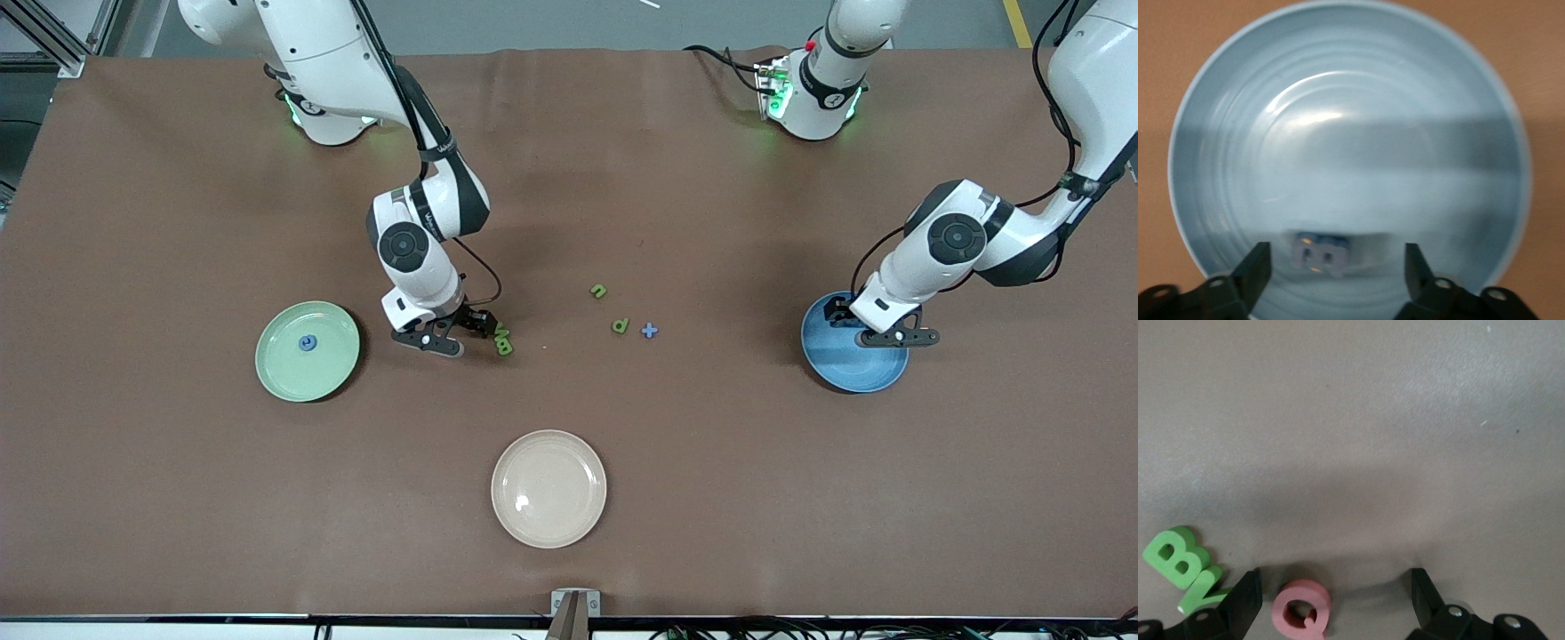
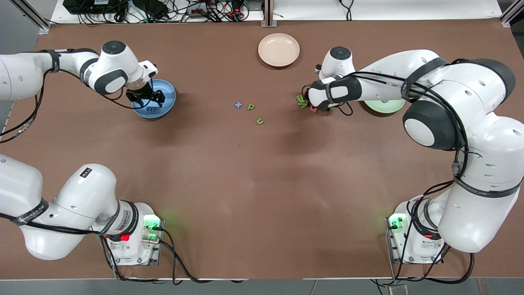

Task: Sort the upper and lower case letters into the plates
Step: 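Grasp the pink q with the right gripper while the left gripper reaches the x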

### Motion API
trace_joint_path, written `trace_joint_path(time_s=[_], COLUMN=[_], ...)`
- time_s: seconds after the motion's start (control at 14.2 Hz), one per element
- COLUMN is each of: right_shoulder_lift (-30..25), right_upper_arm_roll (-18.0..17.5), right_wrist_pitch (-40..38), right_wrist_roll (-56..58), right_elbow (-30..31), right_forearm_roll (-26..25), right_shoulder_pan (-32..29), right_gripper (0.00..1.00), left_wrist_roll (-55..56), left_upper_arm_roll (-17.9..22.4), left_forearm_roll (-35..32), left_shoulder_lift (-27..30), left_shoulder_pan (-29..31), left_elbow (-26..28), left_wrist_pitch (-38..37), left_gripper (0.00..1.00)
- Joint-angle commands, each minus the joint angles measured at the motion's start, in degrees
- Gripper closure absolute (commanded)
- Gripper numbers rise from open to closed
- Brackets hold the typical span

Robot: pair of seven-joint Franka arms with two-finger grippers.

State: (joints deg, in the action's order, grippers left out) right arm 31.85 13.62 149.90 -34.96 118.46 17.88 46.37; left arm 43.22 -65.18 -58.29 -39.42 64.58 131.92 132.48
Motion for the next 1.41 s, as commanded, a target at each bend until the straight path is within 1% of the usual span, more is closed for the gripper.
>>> trace_joint_path(time_s=[0.0,0.07,0.21,0.28,0.42,0.49,0.57,0.64,0.85,0.92,0.99,1.13,1.2,1.34], right_shoulder_lift=[0.67,0.67,0.67,0.67,0.67,0.67,0.59,0.59,0.41,0.24,-0.29,-2.56,-4.06,-6.08], right_upper_arm_roll=[0.53,0.53,0.53,0.53,0.53,0.53,0.53,0.53,0.62,0.79,0.97,3.77,6.39,12.1], right_wrist_pitch=[-0.22,-0.31,-0.31,-0.31,-0.4,-0.4,-0.4,-0.49,-0.58,-1.1,-2.15,-5.48,-8.28,-14.52], right_wrist_roll=[-2.21,-2.31,-2.4,-2.4,-2.4,-2.4,-2.4,-2.4,-2.31,-2.13,-1.78,1.53,5.91,14.43], right_elbow=[-0.16,-0.16,-0.07,-0.07,-0.07,0.01,0.1,0.1,0.19,0.1,0.02,-0.07,-0.16,-0.69], right_forearm_roll=[0.93,0.93,0.93,0.93,0.93,0.93,0.93,0.93,0.93,0.93,0.93,0.93,0.93,0.93], right_shoulder_pan=[1.71,1.97,1.97,1.97,1.97,1.97,1.97,1.97,1.62,1.45,0.92,0.13,0.13,0.04], right_gripper=[0.02,0.02,0.04,0.09,0.21,0.29,0.39,0.48,0.83,0.92,0.97,0.99,0.99,0.99], left_wrist_roll=[8.59,11.76,17.3,21.16,30.91,35.22,38.48,41.3,48.08,49.05,49.23,48.8,48.19,47.92], left_upper_arm_roll=[-8.88,-10.74,-11.55,-11.55,-10.68,-8.06,-4.55,-2.08,3.2,5.48,7.24,9.45,10.07,12.78], left_forearm_roll=[5.96,8.78,13.79,15.21,15.57,15.66,15.66,15.66,15.75,15.75,15.75,15.66,15.4,14.7], left_shoulder_lift=[1.89,1.54,1.54,1.54,1.28,0.32,-0.3,-0.3,-1.97,-2.41,-2.67,-2.77,-3.2,-6.18], left_shoulder_pan=[-0.5,-2.07,-7.42,-11.19,-19.27,-24.01,-29.19,-33.77,-43.45,-46.36,-48.91,-51.82,-52.53,-55.68], left_elbow=[-1.56,-2.45,-4.64,-5.96,-8.24,-10.17,-12.1,-13.43,-16.68,-17.74,-18.7,-19.85,-20.9,-24.32], left_wrist_pitch=[-6.51,-8.53,-10.74,-11.62,-12.15,-12.07,-11.98,-11.63,-8.3,-6.98,-6.45,-6.18,-6.09,-6.0], left_gripper=[0.0,0.0,0.0,0.0,0.0,0.0,0.0,0.0,0.0,0.0,0.0,0.01,0.01,0.01])
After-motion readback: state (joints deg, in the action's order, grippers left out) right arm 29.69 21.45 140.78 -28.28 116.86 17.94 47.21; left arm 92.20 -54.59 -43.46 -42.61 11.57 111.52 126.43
